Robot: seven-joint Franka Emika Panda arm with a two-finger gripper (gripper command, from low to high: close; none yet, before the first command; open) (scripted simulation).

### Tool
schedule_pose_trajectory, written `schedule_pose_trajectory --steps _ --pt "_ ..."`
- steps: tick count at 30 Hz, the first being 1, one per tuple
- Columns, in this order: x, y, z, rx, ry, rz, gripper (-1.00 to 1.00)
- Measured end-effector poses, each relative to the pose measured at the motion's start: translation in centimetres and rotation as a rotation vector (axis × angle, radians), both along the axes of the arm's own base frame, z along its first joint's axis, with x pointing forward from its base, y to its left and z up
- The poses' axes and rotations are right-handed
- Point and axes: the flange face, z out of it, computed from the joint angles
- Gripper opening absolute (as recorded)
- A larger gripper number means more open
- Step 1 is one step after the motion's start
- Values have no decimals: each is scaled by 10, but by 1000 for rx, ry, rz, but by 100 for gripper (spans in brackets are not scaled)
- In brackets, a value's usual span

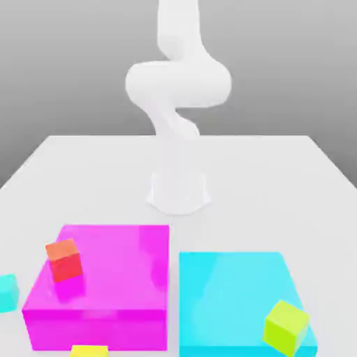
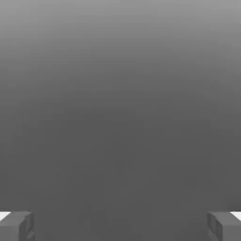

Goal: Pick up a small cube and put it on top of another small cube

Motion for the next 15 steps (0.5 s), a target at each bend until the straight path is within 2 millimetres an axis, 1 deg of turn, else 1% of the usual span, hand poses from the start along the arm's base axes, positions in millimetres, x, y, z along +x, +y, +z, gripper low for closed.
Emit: schedule_pose_trajectory --steps 3,7,11,15 --pt "38 -12 -37 13 76 9 0" --pt "81 -27 -91 26 173 15 0" --pt "116 -43 -150 34 268 17 0" --pt "143 -58 -214 38 363 14 0"
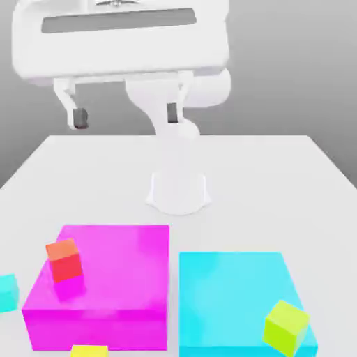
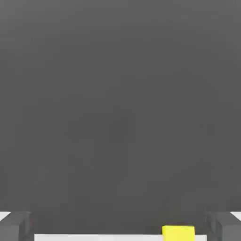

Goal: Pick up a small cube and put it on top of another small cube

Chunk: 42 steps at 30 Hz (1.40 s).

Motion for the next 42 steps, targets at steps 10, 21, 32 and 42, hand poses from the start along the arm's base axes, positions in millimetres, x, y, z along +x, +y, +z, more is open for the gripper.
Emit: schedule_pose_trajectory --steps 10,21,32,42 --pt "27 -42 -171 -21 236 -11 0" --pt "16 -69 -331 -53 375 -15 -100" --pt "19 -93 -259 -69 344 -40 -100" --pt "-140 -270 -244 37 376 -497 -100"
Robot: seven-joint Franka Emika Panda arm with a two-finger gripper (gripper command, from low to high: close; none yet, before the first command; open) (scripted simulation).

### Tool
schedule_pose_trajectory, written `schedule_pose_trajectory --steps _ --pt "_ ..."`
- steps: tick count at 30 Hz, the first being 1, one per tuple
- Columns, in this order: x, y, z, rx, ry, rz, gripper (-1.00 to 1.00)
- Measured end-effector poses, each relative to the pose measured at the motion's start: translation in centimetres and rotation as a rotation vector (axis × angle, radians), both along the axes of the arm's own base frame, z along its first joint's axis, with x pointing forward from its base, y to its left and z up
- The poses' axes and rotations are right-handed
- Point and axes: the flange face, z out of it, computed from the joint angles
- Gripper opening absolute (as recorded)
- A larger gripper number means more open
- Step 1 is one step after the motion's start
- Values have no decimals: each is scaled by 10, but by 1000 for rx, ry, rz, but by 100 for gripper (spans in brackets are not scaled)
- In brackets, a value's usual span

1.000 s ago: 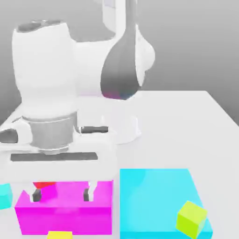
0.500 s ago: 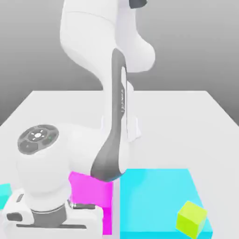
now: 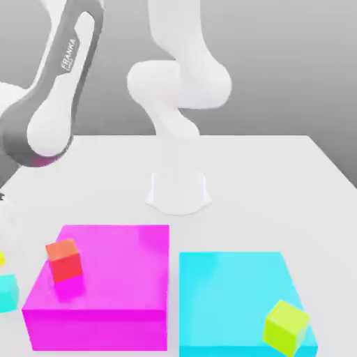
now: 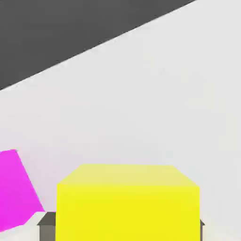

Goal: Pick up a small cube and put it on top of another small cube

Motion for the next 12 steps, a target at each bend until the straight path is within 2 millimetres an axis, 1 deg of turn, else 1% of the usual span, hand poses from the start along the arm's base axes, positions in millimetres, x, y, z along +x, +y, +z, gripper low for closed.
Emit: schedule_pose_trajectory --steps 2,3,8,9,10,12 --pt "-4 -1 -28 4 3 -9 -100" --pt "-5 -1 -37 4 4 -11 100" --pt "-5 -1 -37 4 4 -11 100" --pt "-6 -1 -42 4 4 -12 100" --pt "-5 -1 -37 4 4 -12 100" --pt "-4 -1 -15 3 3 -11 100"
